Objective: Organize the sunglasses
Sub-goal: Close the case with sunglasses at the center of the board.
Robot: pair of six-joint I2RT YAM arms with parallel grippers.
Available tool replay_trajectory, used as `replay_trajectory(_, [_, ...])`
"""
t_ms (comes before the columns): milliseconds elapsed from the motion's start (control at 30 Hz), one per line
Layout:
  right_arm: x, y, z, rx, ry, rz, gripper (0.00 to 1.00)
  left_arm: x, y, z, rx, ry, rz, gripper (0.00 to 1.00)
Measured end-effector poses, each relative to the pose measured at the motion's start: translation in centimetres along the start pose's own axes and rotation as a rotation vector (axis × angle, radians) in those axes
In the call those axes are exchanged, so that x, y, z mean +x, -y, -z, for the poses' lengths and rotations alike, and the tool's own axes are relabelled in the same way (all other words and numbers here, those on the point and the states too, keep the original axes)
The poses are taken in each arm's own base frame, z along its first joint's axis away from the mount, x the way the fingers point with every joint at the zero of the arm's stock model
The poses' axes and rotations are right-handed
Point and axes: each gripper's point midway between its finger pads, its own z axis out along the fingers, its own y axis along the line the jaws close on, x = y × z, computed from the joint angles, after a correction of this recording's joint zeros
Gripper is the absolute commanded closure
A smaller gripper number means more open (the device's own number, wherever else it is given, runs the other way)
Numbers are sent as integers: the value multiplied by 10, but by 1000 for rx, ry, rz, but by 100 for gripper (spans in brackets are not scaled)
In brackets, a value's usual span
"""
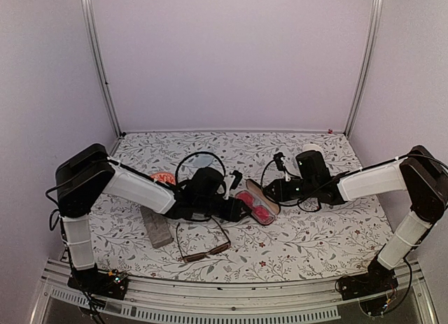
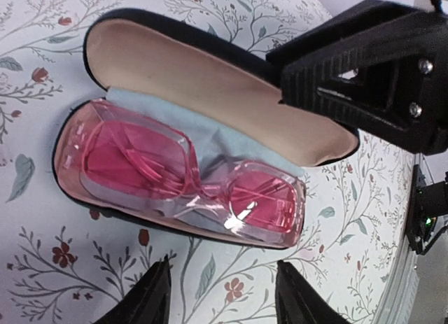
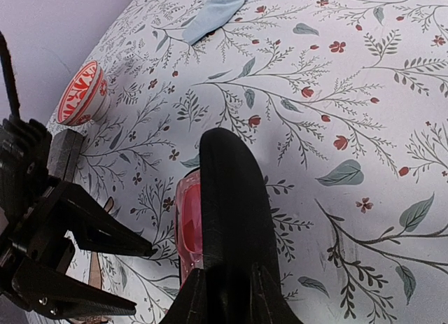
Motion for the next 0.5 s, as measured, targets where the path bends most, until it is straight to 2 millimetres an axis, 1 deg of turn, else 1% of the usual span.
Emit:
replay_trajectory(100, [1, 0, 0, 1, -3, 0, 80, -9, -8, 2, 11, 20, 26, 55])
replay_trajectory(200, [1, 0, 0, 1, -7, -1, 80, -14, -10, 2, 26, 33, 38, 58])
replay_trajectory(333, [1, 0, 0, 2, -8, -1, 80, -8, -15, -3, 26, 18, 47, 62])
replay_trajectory(433, [1, 0, 0, 2, -9, -1, 80, -3, -18, -5, 20, 2, 55, 63])
replay_trajectory(500, [1, 0, 0, 2, -9, -1, 80, -3, -18, -5, 21, 3, 57, 64])
